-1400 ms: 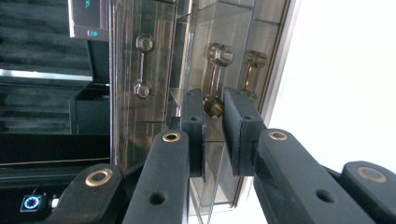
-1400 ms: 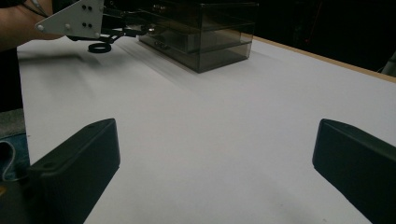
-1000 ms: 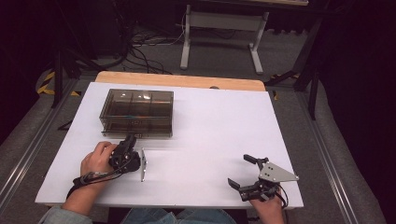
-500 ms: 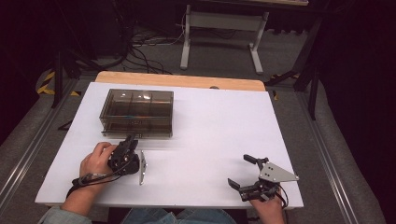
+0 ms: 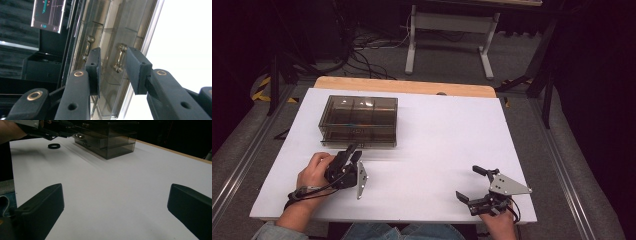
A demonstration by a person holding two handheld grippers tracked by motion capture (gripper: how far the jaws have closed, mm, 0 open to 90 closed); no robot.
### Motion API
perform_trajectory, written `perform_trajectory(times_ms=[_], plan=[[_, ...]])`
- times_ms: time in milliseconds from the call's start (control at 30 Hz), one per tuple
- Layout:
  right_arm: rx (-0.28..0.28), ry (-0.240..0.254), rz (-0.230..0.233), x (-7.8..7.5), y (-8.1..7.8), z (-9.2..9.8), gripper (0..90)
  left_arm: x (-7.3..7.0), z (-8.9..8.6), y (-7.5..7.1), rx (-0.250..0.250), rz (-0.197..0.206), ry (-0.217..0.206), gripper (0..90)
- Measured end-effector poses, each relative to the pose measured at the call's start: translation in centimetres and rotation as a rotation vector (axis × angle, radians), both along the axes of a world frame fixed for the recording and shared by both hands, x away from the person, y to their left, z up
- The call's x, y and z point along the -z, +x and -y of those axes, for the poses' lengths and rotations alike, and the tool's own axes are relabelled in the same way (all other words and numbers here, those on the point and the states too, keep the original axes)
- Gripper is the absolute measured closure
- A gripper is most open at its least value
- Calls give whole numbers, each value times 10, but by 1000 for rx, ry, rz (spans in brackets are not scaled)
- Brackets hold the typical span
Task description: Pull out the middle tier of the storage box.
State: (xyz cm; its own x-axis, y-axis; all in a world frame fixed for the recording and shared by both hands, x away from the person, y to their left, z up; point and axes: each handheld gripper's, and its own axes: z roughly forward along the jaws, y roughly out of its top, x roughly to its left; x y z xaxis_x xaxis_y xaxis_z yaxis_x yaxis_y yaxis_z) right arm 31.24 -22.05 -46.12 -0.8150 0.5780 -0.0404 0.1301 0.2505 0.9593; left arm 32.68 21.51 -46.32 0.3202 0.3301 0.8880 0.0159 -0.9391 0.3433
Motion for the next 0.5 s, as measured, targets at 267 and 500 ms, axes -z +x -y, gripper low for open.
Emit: perform_trajectory(times_ms=[267, 500], plan=[[-1, -2, 1, 0, 0, 0, 13, -16, -7, -3, 58, -59, -186, 633], [-1, 2, -2, 0, 0, 0, 13, -27, -13, -4, 98, -119, -341, 595]])
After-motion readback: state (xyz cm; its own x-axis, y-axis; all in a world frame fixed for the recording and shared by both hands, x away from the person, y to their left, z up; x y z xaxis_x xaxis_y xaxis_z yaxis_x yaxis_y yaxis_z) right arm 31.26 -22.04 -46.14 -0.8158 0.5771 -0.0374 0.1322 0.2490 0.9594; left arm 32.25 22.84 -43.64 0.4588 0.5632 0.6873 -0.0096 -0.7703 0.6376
